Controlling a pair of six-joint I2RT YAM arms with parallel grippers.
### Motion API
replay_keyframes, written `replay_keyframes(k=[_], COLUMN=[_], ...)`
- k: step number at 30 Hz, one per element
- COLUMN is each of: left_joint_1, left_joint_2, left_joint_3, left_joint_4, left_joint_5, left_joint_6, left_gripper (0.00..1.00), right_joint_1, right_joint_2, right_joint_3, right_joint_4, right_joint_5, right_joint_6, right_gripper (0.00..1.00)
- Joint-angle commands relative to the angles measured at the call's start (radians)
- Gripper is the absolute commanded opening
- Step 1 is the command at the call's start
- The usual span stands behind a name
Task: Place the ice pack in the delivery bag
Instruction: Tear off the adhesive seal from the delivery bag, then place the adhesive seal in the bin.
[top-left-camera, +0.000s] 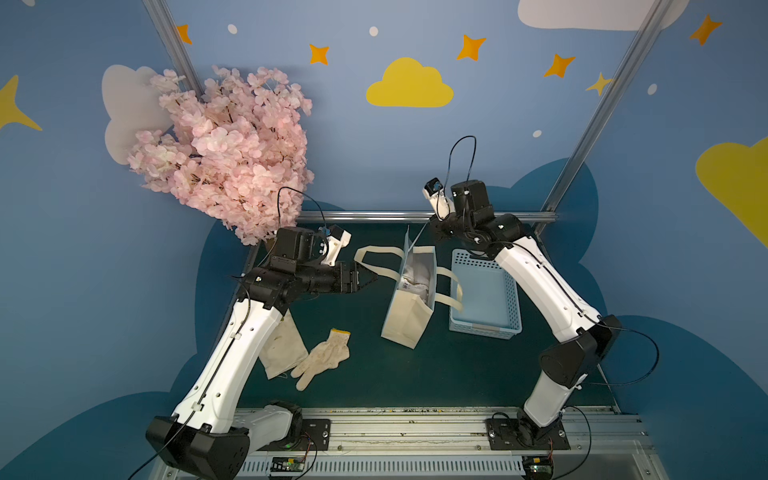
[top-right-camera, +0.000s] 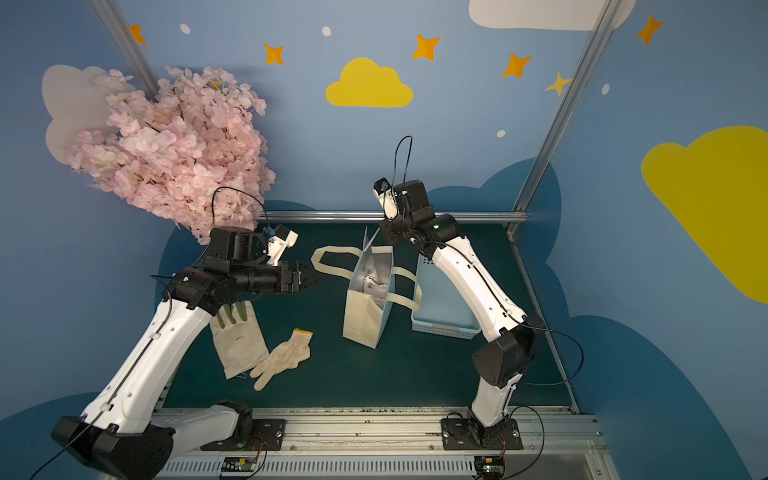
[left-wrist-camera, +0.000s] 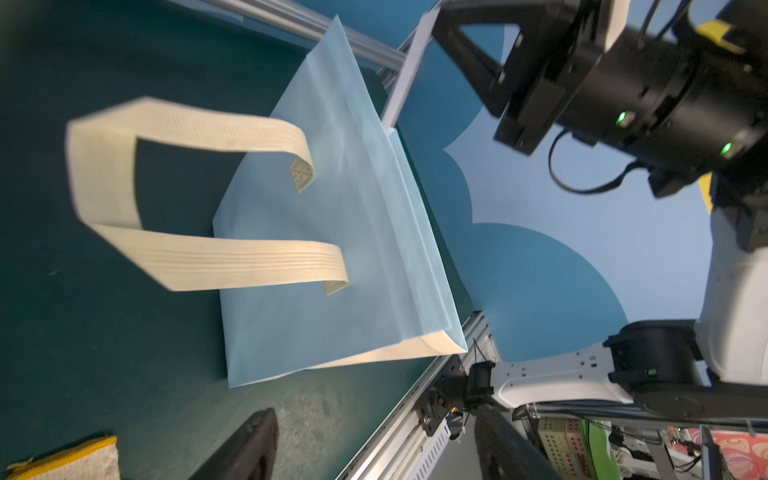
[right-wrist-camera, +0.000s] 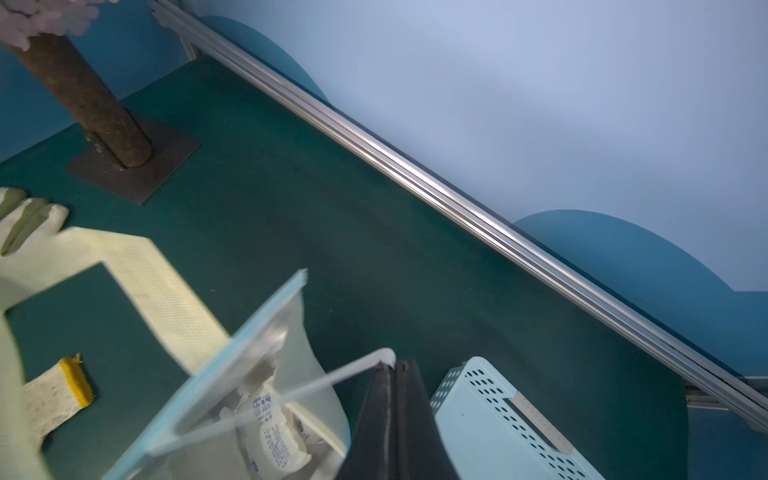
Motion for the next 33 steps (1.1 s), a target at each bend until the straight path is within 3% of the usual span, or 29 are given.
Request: replay_keyframes(k=[1,6,11,16,19,25,28,33], left_joint_1=[0.003,0.002,0.002,-0.001,-0.006,-0.027,-0.037,-0.044], left_joint_2=[-0.05,-0.127,-0.176,-0.203,-0.211,-0.19,-0.179,-0.159], left_joint_3=[-0.058,-0.156,-0.236,-0.31,-0.353,-0.387,-0.397,-0.402], left_joint_4=[0.034,0.063,0.11,0.202,0.275,0.334,0.342,0.348], left_joint_5=[0.081,0.106,0.062,0.066,0.075,0.105,0.122,0.148], left_joint_6=[0.135,0.269,0.31,0.299,0.287,0.338,0.362,0.396], left_gripper=[0.79,0.8,0.81,0.81,0.82,0.82,0.82,0.82], right_joint_1=[-0.062,-0.115,-0.176,-0.273,-0.349,-0.467,-0.576,-0.745], right_joint_2=[0.03,0.133,0.204,0.126,0.035,-0.258,-0.41,-0.549], right_joint_3=[0.105,0.328,0.535,0.501,0.391,-0.129,-0.38,-0.682], right_joint_4=[0.036,0.05,-0.008,-0.1,-0.158,-0.19,-0.195,-0.218], right_joint_5=[0.01,0.016,0.039,0.041,-0.035,-0.058,-0.103,-0.09], right_joint_6=[-0.011,-0.053,-0.036,-0.011,0.03,0.084,0.169,0.245], right_gripper=[0.0,0.0,0.0,0.0,0.0,0.0,0.0,0.0])
